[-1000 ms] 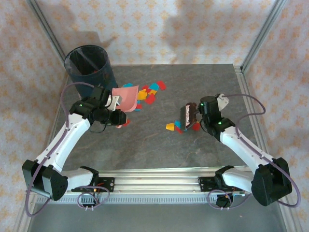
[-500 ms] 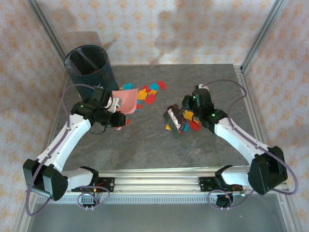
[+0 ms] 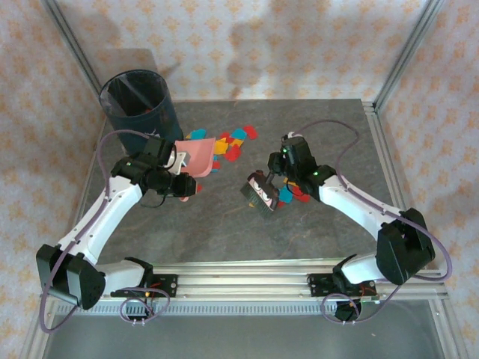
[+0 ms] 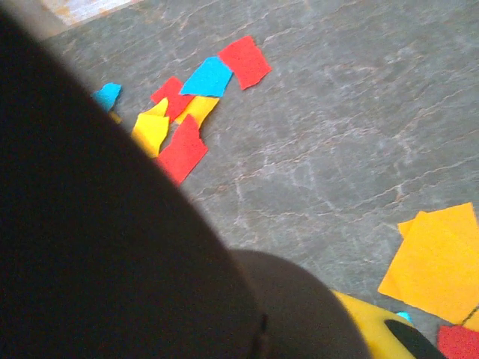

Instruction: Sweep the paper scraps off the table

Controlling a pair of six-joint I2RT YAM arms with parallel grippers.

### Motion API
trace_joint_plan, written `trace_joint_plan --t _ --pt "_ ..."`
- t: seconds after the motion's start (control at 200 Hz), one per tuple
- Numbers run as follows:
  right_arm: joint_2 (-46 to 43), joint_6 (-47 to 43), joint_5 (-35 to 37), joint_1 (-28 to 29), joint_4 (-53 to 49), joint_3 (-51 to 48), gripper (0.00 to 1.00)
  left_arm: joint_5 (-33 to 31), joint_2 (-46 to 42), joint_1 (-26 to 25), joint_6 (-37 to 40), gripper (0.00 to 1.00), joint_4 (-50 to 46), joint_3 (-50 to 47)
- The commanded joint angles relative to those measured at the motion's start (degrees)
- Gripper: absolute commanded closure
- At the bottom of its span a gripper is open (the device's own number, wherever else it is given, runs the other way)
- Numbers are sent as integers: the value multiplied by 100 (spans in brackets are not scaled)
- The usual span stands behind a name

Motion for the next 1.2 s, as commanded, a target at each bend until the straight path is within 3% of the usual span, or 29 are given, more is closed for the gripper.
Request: trace_joint_plan --t 0.0,0.255,0.545,0.666,0.791,1.196 --pt "-105 -311 1148 20 -550 53 100 -94 68 -76 157 100 -71 -2" --pt "-542 -307 1638 15 -557 -54 100 -122 175 -193 170 100 -54 59" --pt "-1112 -237 874 18 32 -290 100 -315 377 -418 243 100 -172 171" --pt "-1428 -195 927 14 74 -319 100 -444 480 -548 304 100 -251 237" --pt "-1753 -254 1351 14 28 -418 100 -579 666 -740 374 100 -323 301" --pt "-2471 -806 3677 -152 -954 -691 100 -1219 1761 -1824 743 100 -752 802"
